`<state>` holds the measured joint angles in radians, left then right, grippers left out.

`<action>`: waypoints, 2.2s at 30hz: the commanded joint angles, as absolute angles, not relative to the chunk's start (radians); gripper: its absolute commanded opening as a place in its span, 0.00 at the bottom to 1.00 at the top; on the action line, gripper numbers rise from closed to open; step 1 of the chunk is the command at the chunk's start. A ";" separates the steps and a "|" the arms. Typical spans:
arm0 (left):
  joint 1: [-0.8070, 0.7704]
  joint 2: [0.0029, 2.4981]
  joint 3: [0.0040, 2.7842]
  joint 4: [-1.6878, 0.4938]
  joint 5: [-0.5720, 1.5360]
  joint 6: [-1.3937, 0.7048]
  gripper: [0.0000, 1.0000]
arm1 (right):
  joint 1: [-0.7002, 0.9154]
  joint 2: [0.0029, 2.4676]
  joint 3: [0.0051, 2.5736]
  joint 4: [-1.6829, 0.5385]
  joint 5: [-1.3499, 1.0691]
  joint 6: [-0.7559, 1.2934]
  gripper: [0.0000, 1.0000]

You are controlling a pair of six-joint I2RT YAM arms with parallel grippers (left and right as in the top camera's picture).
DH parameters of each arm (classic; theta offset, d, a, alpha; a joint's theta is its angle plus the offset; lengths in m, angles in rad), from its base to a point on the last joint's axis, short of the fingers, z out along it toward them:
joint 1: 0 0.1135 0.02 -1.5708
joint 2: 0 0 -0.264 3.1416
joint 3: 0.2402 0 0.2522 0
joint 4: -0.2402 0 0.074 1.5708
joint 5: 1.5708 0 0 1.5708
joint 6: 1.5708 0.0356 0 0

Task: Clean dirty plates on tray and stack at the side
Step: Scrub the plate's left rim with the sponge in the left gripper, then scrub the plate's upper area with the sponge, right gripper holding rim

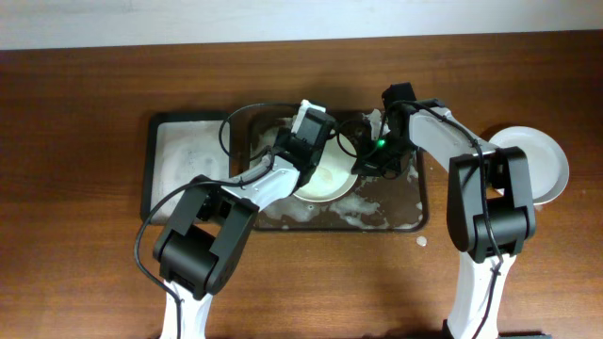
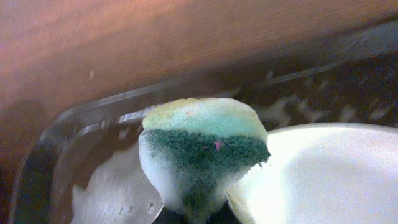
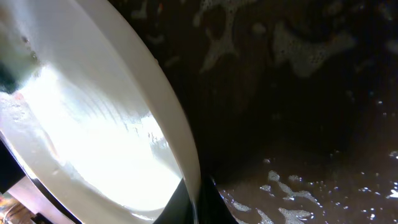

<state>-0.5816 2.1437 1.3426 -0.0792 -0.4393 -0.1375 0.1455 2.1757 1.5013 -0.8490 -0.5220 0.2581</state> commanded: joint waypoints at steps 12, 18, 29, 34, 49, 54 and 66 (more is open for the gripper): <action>-0.579 2.027 1.345 -0.487 -0.033 -0.337 0.00 | 0.145 2.217 1.466 -0.856 -0.434 0.243 0.04; -0.580 2.011 1.340 -0.535 -0.046 -0.338 0.01 | 0.145 2.217 1.466 -0.856 -0.435 0.243 0.04; -0.580 2.140 1.339 -0.242 -0.307 -0.351 0.00 | 0.145 2.217 1.466 -0.856 -0.434 0.243 0.04; -0.580 2.145 1.339 -0.138 -0.479 -0.351 0.01 | 0.145 2.217 1.466 -0.856 -0.434 0.243 0.04; -0.567 2.145 1.339 0.057 -0.304 -0.232 0.01 | 0.145 2.217 1.466 -0.856 -0.434 0.243 0.04; -0.566 2.145 1.338 -0.014 -0.266 -0.180 0.00 | 0.145 2.217 1.466 -0.856 -0.434 0.243 0.04; -0.531 2.210 1.327 -0.001 -0.208 -0.077 0.00 | 0.145 2.217 1.466 -0.856 -0.434 0.243 0.04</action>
<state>-0.5602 2.1643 1.3445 0.0128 -0.2039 -0.0982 0.1455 2.1757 1.5013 -0.8490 -0.5220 0.2539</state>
